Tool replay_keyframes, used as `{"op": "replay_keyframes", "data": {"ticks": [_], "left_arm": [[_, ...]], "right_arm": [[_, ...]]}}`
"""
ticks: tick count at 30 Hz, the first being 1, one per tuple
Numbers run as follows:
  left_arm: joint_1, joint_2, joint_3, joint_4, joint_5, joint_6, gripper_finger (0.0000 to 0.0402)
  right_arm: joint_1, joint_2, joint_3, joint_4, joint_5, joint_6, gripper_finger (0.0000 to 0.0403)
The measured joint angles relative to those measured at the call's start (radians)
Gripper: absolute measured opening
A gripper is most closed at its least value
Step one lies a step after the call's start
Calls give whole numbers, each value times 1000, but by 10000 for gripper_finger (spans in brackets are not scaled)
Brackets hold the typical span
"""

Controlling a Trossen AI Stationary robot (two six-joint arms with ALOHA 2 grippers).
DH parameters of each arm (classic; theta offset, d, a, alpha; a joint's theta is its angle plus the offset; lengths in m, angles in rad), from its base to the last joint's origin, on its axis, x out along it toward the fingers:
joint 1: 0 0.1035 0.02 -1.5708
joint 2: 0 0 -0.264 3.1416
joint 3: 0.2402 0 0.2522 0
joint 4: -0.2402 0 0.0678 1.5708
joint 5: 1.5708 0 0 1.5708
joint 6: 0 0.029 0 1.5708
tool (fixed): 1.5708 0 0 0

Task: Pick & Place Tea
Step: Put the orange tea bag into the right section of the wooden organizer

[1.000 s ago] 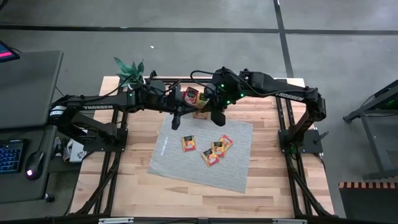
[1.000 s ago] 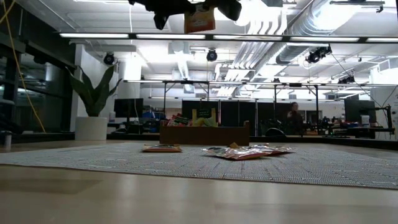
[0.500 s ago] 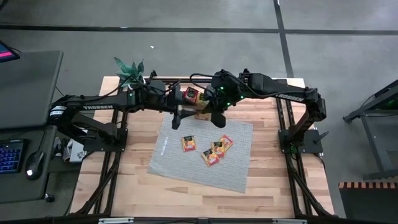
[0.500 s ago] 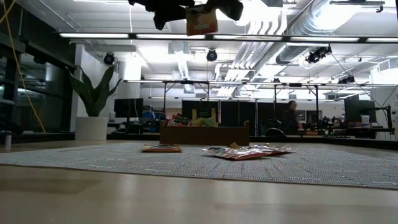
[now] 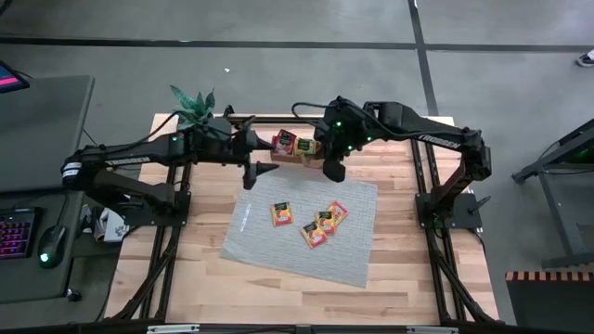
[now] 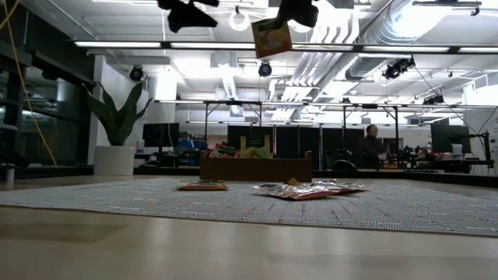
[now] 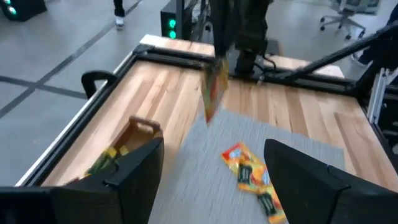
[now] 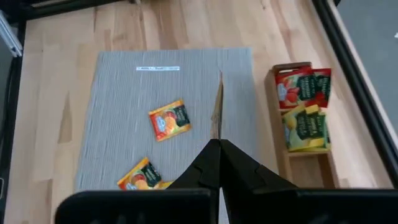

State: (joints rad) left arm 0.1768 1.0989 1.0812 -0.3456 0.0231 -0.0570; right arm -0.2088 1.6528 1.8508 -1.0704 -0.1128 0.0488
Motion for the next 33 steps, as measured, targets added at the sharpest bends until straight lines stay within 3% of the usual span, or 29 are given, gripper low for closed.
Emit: {"op": "replay_keyframes", "data": {"ticks": [7,18,27,33], "left_arm": [[0,-89,-17,-130,-22,-20,276],[0,-309,-255,-40,-57,-164,276],[0,-382,-296,-14,-61,-202,276],[0,-406,-296,-25,-64,-210,276]], "right_arm": [[-63,-25,0,-6,-52,-29,0],[-189,-43,0,-2,-110,-109,0],[-315,-17,-8,34,-186,-176,0],[-376,-96,-281,245,-268,-156,0]]}}
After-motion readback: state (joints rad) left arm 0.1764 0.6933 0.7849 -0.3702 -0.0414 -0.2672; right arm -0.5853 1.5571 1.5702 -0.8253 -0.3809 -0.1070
